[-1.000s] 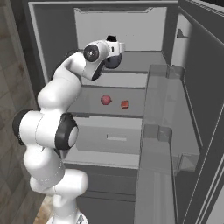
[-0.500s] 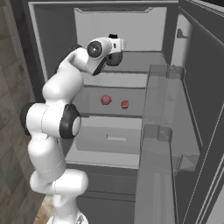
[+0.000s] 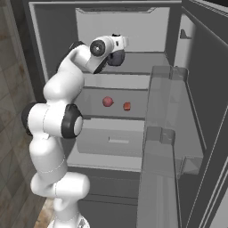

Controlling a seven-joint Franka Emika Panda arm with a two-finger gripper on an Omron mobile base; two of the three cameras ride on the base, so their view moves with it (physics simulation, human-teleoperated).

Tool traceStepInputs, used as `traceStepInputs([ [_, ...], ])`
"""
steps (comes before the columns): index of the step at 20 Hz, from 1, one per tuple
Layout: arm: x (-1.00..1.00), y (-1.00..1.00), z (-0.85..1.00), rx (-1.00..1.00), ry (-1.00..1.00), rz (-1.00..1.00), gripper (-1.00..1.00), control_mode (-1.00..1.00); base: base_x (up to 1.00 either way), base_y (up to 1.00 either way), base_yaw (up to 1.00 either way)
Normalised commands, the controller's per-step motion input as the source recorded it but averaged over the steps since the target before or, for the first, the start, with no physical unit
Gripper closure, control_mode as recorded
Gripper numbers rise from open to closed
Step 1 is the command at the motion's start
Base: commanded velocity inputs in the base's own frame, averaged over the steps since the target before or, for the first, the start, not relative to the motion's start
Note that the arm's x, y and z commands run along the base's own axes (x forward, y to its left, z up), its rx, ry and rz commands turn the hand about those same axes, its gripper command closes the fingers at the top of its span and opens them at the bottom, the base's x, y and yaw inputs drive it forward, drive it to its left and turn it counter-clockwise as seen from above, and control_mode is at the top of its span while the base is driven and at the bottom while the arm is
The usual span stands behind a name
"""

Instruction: Move the pork loin and onion from the top shelf to the second highest shelf to make space. Then, place the pitcher from the counter on the cleared top shelf.

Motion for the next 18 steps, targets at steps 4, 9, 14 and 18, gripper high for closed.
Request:
traceStepInputs([
  [4,-0.06,0.0,-0.29,-0.09,-0.07,0.05,-1.0,-1.0,0.0,0.0,0.0],
  [9,-0.15,0.0,-0.1,-0.04,-0.04,0.02,-1.0,-1.0,0.0,0.0,0.0],
  [14,-0.17,0.0,0.16,0.0,0.01,0.0,-1.0,-1.0,0.0,0.0,0.0],
  [18,-0.39,0.01,0.33,0.0,0.04,0.0,-1.0,-1.0,0.0,0.0,0.0],
])
